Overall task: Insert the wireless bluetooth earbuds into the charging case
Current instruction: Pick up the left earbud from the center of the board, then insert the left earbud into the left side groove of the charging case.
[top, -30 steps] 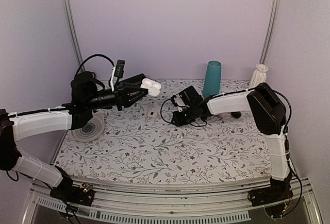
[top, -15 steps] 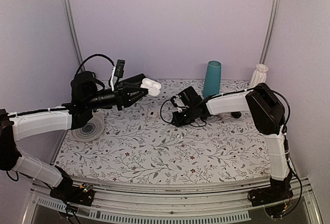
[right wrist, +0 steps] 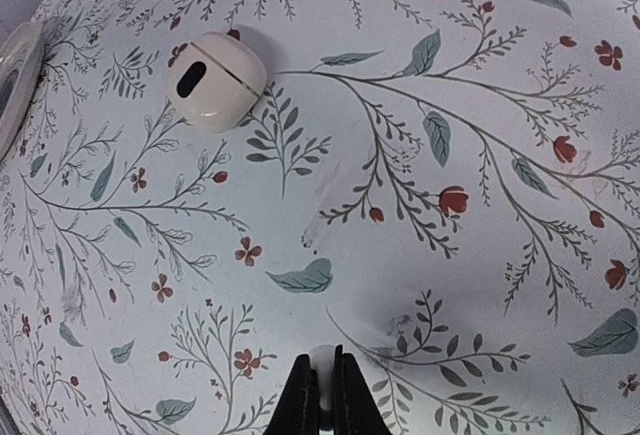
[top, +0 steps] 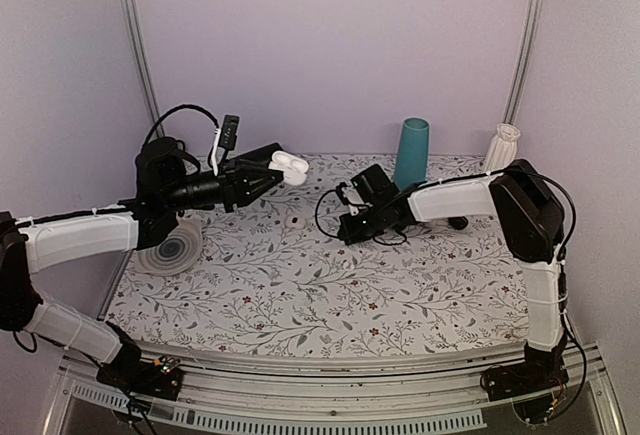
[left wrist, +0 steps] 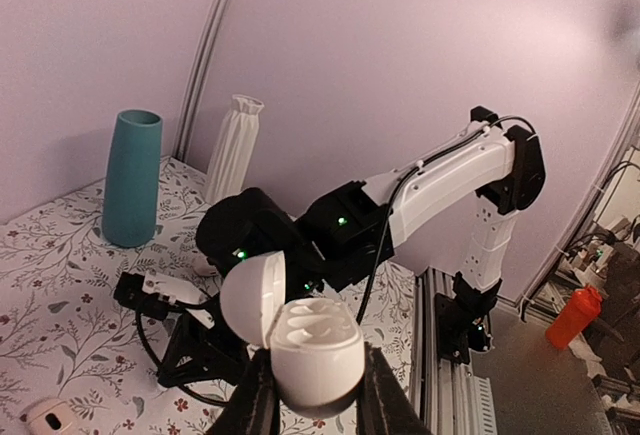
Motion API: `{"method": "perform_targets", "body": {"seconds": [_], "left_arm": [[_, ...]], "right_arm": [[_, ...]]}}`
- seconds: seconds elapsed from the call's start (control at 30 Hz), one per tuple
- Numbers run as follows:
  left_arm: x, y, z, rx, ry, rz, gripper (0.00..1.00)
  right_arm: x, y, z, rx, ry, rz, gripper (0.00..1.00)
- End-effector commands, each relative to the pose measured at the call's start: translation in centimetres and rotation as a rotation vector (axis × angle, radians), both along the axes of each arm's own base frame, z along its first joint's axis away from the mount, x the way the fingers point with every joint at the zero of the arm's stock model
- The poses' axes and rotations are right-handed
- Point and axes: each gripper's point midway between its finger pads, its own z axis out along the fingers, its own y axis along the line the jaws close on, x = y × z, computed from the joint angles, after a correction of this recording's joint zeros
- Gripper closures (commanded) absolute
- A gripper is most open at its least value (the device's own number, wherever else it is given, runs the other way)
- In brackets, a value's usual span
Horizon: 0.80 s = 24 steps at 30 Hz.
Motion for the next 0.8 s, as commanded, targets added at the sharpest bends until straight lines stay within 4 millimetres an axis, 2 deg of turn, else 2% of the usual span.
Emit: {"method": "perform_targets", "body": {"seconds": [0.0,0.13,0.3,0.33,0.4,0.43,0.63,0.67,0.77], "left_arm": [[0.7,0.7,-0.2,0.013,-0.013,-0.028,1.0],[0.6,0.7,-0.8,0.028,-0.021,-0.069,1.0],[0.4,0.3,-1.5,0.047,-0.026,-0.111,1.0],[0.4,0.2,-1.6,0.05,-0.024,-0.116,1.0],[0.3,0.0,-1.9,0.054,-0.029,-0.135,1.0],[0.1,0.0,-2.0,0.056,-0.037,-0.147,1.0],[-2.0,-0.3,-1.9,0.058,-0.171,-0.198,1.0],[-2.3,-0.4,-1.9,0.063,-0.197,-0.205,1.0],[-3.2,-0.7,-1.8,0.074,-0.267,-0.231,1.0]], "right_arm": [[0.8,-0.4,7.0,0.089,-0.137,-0.005,0.96],[-0.3,-0.7,10.5,0.137,-0.198,0.036,0.96],[-2.2,-1.1,15.7,0.219,-0.284,0.102,0.96],[-2.7,-1.3,17.3,0.246,-0.31,0.117,0.96],[-3.7,-1.4,18.9,0.279,-0.338,0.15,0.96],[-4.3,-1.6,20.3,0.304,-0.362,0.169,0.96],[-8.5,-1.5,26.1,0.404,-0.488,0.295,0.96],[-9.5,-1.4,26.0,0.407,-0.489,0.322,0.96],[-12.0,-1.0,28.3,0.446,-0.541,0.406,0.96]]}}
